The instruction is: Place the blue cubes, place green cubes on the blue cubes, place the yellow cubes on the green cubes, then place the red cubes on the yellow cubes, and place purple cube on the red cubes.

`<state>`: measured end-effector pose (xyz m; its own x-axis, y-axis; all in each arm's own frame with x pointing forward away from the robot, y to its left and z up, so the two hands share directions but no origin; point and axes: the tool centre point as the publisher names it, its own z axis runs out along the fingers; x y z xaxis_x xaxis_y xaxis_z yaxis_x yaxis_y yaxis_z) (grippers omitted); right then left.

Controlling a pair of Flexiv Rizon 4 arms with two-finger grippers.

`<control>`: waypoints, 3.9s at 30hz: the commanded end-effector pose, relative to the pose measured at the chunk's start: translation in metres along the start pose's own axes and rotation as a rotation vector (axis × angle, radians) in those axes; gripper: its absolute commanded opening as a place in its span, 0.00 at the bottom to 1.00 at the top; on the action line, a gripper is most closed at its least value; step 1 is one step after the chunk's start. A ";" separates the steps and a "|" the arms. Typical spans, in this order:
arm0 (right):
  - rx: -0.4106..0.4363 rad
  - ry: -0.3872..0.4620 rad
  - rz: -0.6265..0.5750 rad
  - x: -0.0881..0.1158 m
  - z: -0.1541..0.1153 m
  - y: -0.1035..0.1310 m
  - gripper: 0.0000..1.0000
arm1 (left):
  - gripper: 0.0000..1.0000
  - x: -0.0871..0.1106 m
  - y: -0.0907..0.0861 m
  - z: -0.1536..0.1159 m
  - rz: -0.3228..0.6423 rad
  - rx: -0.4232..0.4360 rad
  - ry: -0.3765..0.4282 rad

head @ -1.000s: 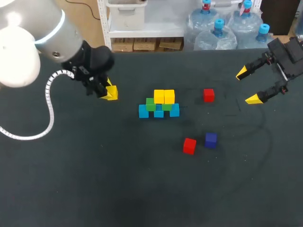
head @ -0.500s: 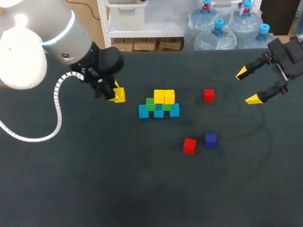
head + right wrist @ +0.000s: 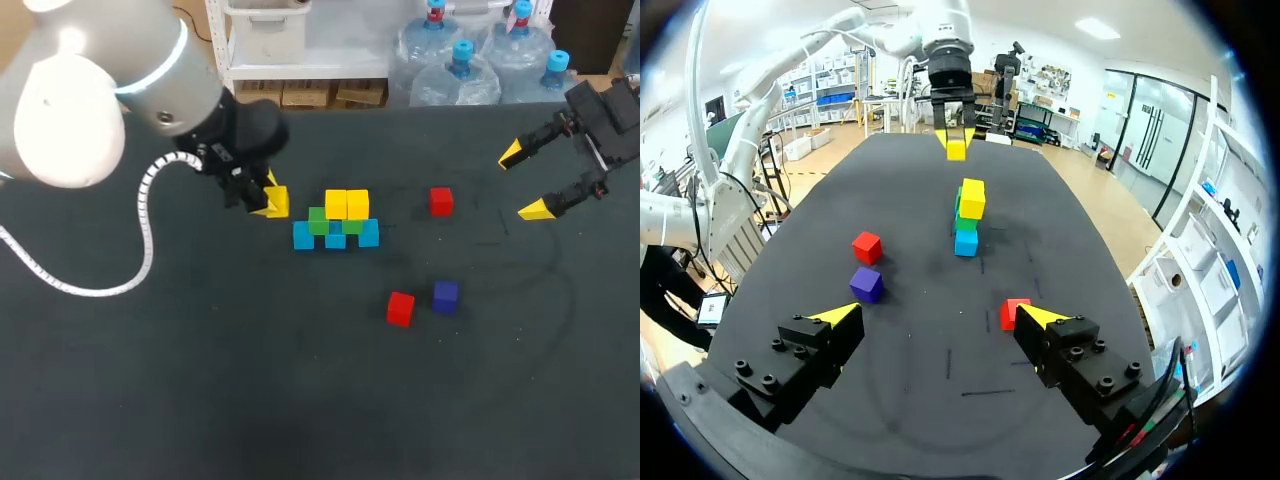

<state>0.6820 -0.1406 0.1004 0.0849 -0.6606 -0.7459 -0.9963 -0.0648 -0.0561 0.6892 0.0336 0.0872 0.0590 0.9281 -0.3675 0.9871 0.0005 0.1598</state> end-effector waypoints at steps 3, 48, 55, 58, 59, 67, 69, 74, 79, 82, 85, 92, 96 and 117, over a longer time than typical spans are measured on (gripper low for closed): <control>0.001 -0.001 -0.001 0.000 0.001 0.000 1.00 | 0.00 -0.008 0.007 0.009 0.013 0.010 0.002; 0.001 -0.001 -0.001 0.000 0.001 0.000 1.00 | 0.00 -0.022 0.025 0.039 0.013 0.049 0.045; 0.001 -0.001 -0.001 0.000 0.001 0.000 1.00 | 0.00 -0.022 0.025 0.040 0.016 0.057 0.049; 0.001 -0.001 -0.001 0.000 0.001 0.000 1.00 | 0.00 -0.021 0.025 0.040 0.015 0.060 0.051; 0.001 -0.001 -0.001 0.000 0.001 0.000 1.00 | 0.00 -0.021 0.025 0.040 0.015 0.060 0.051; 0.001 -0.001 -0.001 0.000 0.001 0.000 1.00 | 0.00 -0.022 0.026 0.041 0.015 0.065 0.052; 0.001 -0.001 -0.001 0.000 0.001 0.000 1.00 | 0.00 -0.023 0.026 0.042 0.017 0.066 0.053; 0.001 -0.001 -0.001 0.000 0.001 0.000 1.00 | 0.00 -0.024 0.026 0.043 0.020 0.069 0.053; 0.001 -0.001 -0.001 0.000 0.001 0.000 1.00 | 0.00 -0.026 0.026 0.044 0.023 0.073 0.054; 0.001 -0.001 -0.001 0.000 0.001 0.000 1.00 | 0.00 -0.027 0.026 0.045 0.024 0.073 0.054; 0.001 -0.001 -0.001 0.000 0.001 0.000 1.00 | 0.00 -0.028 0.026 0.045 0.025 0.074 0.055; 0.001 -0.001 -0.001 0.000 0.001 0.000 1.00 | 0.00 -0.029 0.026 0.046 0.026 0.078 0.060; 0.001 -0.001 -0.001 0.000 0.001 0.000 1.00 | 0.00 -0.028 0.026 0.047 0.024 0.079 0.064; 0.001 -0.001 -0.001 0.000 0.001 0.000 1.00 | 0.00 -0.028 0.027 0.049 0.027 0.088 0.071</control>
<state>0.6820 -0.1406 0.1004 0.0849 -0.6606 -0.7459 -0.9963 -0.0648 -0.0561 0.7182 -0.0091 0.0574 0.0768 0.9506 -0.3008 0.9944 -0.0511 0.0921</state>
